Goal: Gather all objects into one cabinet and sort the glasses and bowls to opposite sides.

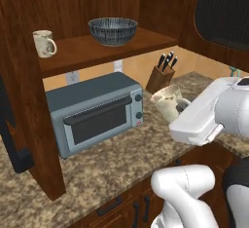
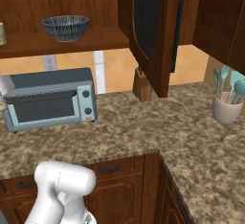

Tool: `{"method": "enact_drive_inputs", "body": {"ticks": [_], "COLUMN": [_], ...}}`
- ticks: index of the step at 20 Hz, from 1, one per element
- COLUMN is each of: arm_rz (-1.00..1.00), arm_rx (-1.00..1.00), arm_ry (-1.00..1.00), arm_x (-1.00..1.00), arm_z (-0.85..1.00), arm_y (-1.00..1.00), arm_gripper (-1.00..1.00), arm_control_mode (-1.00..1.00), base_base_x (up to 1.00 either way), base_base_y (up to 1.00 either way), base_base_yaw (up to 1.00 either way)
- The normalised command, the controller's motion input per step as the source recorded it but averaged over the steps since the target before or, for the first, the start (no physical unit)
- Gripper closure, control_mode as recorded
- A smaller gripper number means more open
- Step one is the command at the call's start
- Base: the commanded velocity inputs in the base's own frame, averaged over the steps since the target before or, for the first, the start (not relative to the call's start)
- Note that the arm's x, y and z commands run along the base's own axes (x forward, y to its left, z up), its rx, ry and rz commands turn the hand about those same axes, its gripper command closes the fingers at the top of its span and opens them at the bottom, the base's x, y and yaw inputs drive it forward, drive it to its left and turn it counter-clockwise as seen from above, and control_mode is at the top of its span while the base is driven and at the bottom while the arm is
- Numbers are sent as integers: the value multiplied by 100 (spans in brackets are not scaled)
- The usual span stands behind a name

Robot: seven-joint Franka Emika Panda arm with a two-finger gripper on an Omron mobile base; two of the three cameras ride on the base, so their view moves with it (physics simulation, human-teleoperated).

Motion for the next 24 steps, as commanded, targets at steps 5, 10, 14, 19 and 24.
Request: {"method": "enact_drive_inputs", "body": {"ticks": [5, 10, 14, 19, 24], "arm_rz": [14, 0, -29, -28, -13], "arm_rx": [7, 31, 31, 29, 17], "arm_ry": [-5, 1, -23, -21, -1], "arm_x": [0, 0, 0, 0, 5], "arm_z": [74, 24, 0, 5, 18], "arm_y": [19, 2, 35, 50, 40], "arm_gripper": [100, 100, 100, 100, 100], "arm_control_mode": [-100, -100, -100, -100, -100], "base_base_x": [0, 0, 0, 0, 0], "base_base_y": [0, 0, 0, 0, 0], "base_base_yaw": [0, 0, 0, 0, 0]}}
